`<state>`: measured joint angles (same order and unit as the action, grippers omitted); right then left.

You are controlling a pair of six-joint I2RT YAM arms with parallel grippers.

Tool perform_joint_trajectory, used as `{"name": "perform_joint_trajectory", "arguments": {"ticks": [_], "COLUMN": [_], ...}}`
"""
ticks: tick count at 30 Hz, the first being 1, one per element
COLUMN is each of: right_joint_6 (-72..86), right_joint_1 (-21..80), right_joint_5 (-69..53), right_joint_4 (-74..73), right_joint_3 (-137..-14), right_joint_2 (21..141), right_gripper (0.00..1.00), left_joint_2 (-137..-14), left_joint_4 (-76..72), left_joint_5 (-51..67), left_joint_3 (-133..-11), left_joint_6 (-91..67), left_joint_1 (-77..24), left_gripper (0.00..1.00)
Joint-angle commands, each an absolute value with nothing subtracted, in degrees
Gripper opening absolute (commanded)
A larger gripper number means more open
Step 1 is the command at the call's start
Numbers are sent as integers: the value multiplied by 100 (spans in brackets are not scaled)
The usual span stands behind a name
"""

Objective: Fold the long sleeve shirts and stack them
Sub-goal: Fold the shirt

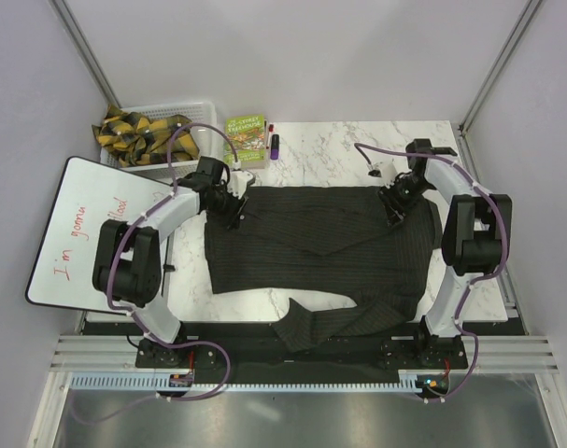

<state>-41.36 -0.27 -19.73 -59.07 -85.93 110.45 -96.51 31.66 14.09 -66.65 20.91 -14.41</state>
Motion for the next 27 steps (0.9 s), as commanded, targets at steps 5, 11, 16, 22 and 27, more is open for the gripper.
{"name": "perform_joint_trajectory", "arguments": {"ticks": [5, 11, 16, 22, 27], "right_joint_6": [-3929, -3841, -3946, -4946, -6703], "right_joint_1": [-35, -35, -35, -473, -686], "right_joint_5": [-1609, -1398, -1590, -2283, -2294], "right_joint_4": [-5335, -5159, -5545, -6265, -7513], "right_joint_3": [-8683, -9254, -9712, -9020, -7772], "right_joint_2": [11821, 12330, 12376, 10734, 9362], "right_gripper": [38, 27, 39, 60, 60], "left_joint_2": [-10467, -11143, -11084, -9591, -8659], "left_joint_4": [3085, 3067, 3269, 3689, 4244], "left_joint_5": [1257, 976, 1404, 2644, 3111], "left_joint_3": [-6776, -7452, -7849, -7199, -6392], "left_joint_6": [2215, 2198, 2215, 2618, 3497], "left_joint_1": [-1327, -1073, -1028, -1037, -1046], "left_gripper": [42, 39, 43, 59, 66]}}
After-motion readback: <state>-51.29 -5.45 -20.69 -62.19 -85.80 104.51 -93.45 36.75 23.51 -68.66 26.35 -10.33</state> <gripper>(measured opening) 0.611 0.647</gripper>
